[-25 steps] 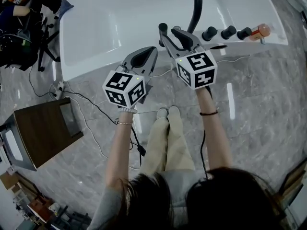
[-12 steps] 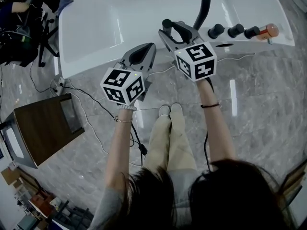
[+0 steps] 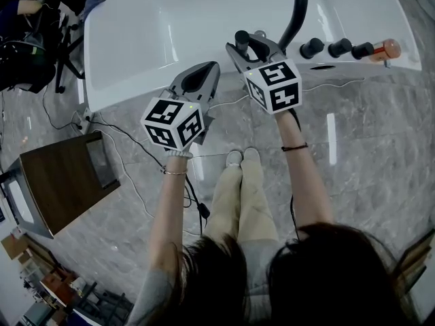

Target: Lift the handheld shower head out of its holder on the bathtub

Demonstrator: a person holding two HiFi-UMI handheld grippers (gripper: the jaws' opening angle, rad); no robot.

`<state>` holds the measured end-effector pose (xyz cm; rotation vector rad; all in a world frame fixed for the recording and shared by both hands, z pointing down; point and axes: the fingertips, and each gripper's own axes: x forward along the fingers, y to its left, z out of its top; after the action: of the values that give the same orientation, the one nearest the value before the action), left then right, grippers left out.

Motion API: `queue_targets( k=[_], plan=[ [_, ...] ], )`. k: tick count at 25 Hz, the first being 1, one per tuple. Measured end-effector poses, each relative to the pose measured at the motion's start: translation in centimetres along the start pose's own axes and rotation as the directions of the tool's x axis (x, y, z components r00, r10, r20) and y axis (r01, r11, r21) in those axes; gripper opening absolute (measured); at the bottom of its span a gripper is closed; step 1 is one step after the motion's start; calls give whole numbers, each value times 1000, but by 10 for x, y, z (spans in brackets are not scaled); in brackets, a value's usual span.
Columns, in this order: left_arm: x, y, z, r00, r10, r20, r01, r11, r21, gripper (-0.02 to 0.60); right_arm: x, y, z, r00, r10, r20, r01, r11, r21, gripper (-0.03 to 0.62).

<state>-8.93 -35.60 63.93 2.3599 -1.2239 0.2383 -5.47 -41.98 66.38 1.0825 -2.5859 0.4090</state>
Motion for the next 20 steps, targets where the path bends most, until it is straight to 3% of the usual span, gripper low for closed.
queue_targets(
  k=[12, 20],
  plan=[
    [3, -5, 2, 1000, -4, 4, 4, 1000, -4, 5, -11, -3, -1, 1000, -23, -11, 23, 999, -25, 135],
    [0, -19, 17, 1000, -13, 28, 13, 1000, -1, 5, -31, 1, 24, 999, -28, 29, 28, 999, -30, 133]
  ],
)
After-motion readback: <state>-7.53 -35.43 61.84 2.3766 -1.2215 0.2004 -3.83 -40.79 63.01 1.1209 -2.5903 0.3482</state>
